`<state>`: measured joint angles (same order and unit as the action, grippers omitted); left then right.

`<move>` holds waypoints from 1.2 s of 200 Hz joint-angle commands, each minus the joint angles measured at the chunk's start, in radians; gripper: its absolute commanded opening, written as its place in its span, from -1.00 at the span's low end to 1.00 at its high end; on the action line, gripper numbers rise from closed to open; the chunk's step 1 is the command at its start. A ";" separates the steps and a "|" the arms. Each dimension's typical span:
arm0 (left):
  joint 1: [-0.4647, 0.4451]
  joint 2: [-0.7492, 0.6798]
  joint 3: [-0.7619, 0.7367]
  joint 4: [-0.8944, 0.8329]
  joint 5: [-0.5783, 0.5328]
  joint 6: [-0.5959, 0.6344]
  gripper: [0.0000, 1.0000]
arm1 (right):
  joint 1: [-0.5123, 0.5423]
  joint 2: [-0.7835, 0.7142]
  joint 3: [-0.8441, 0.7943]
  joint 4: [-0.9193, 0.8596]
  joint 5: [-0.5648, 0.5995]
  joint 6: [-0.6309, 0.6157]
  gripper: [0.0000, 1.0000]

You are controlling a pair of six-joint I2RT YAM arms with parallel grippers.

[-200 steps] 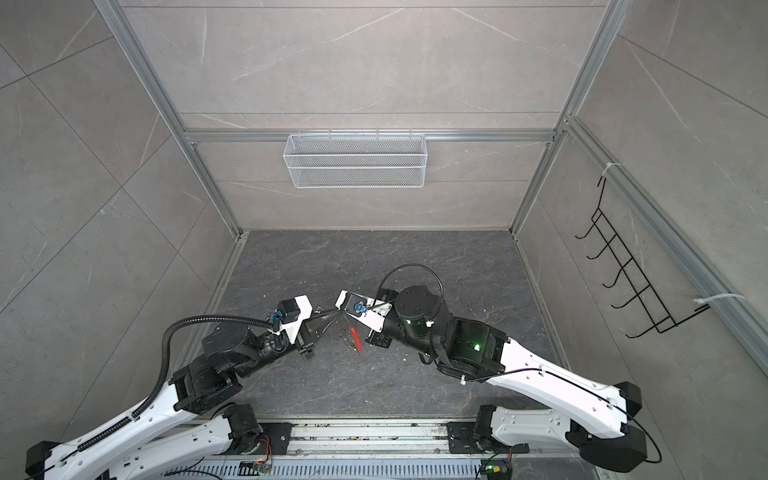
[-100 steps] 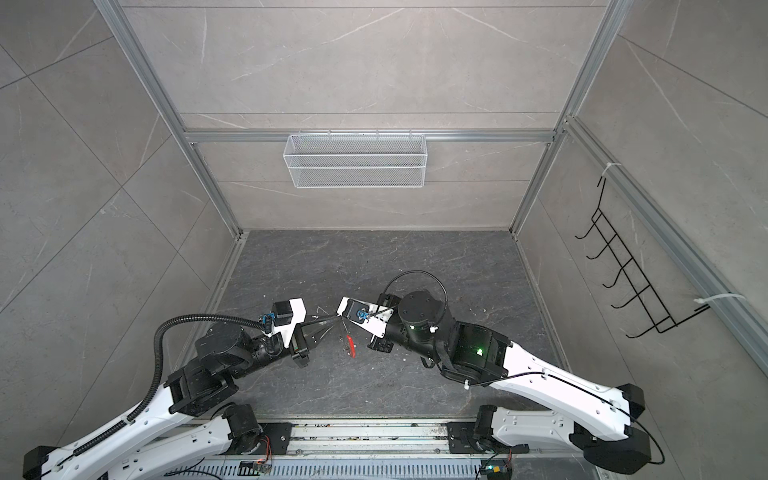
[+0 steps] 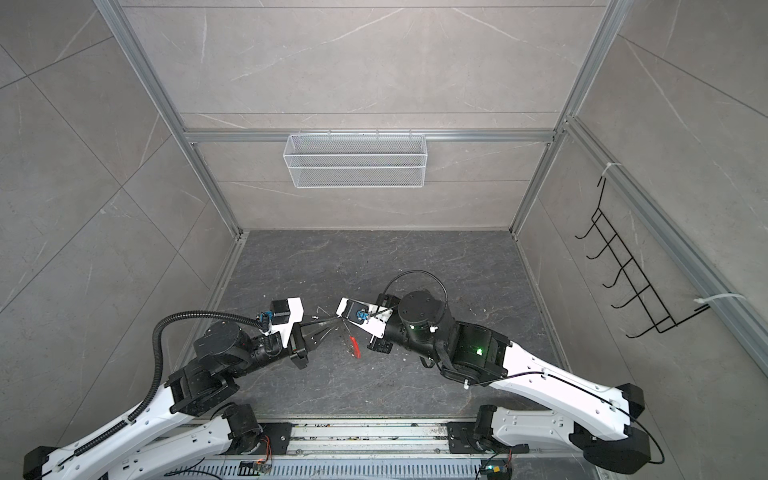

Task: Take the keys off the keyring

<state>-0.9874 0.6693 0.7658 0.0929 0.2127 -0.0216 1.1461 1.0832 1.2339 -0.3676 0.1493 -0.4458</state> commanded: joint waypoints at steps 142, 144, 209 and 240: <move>-0.008 -0.032 -0.048 0.195 -0.075 -0.082 -1.00 | -0.009 0.020 -0.067 0.073 -0.039 0.078 -1.00; -0.007 -0.031 -0.048 0.197 -0.076 -0.080 -1.00 | -0.009 0.020 -0.069 0.073 -0.040 0.080 -1.00; -0.007 -0.026 -0.051 0.159 -0.030 -0.036 -1.00 | -0.010 -0.015 -0.110 0.089 -0.059 0.165 -1.00; -0.008 -0.011 -0.048 0.130 -0.044 -0.035 -1.00 | -0.013 -0.083 -0.144 0.120 0.066 0.216 -0.67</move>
<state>-0.9886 0.6559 0.6949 0.1833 0.1539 -0.0784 1.1431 1.0618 1.1141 -0.2848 0.1188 -0.2985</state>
